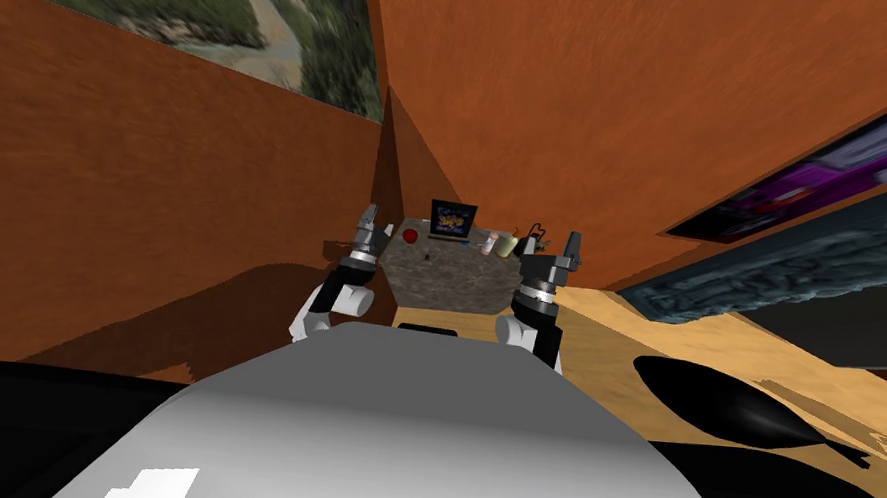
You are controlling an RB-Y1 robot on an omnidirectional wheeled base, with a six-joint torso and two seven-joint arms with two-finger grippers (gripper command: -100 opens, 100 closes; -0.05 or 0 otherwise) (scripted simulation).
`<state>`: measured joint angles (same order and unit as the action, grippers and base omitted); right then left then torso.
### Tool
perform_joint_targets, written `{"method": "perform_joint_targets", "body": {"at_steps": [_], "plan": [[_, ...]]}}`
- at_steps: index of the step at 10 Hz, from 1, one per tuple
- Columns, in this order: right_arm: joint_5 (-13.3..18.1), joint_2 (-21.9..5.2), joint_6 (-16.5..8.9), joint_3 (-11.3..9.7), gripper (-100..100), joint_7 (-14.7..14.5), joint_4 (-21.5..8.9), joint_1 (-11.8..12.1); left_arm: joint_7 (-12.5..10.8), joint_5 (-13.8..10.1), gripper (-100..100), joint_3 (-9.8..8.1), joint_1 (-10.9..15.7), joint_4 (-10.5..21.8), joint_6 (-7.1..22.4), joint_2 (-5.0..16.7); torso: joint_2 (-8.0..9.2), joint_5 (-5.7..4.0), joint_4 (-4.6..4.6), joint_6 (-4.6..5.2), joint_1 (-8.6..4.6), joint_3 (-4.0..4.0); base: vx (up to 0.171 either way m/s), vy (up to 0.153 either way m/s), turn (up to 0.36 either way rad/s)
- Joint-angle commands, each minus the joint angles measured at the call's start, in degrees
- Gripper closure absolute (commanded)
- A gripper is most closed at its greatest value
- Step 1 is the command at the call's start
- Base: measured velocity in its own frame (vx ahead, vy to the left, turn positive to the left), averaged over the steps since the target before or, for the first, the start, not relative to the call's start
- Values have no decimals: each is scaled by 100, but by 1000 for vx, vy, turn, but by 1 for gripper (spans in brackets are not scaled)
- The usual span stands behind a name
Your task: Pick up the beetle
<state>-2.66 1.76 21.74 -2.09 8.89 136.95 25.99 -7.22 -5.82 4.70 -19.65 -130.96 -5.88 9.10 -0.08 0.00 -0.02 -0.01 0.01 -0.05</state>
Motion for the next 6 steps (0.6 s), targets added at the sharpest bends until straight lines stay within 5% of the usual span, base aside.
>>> {"method": "perform_joint_targets", "body": {"at_steps": [1,6], "plan": [[0,0,0,0,0,0,0,0,-175,-75,-100,47,109,48,286,44,0,0,0,0,0,0,25,5,-26],[0,0,0,0,0,0,0,0,-466,-192,-100,155,346,166,1017,88,-2,0,0,1,-1,-1,22,5,-21]]}}
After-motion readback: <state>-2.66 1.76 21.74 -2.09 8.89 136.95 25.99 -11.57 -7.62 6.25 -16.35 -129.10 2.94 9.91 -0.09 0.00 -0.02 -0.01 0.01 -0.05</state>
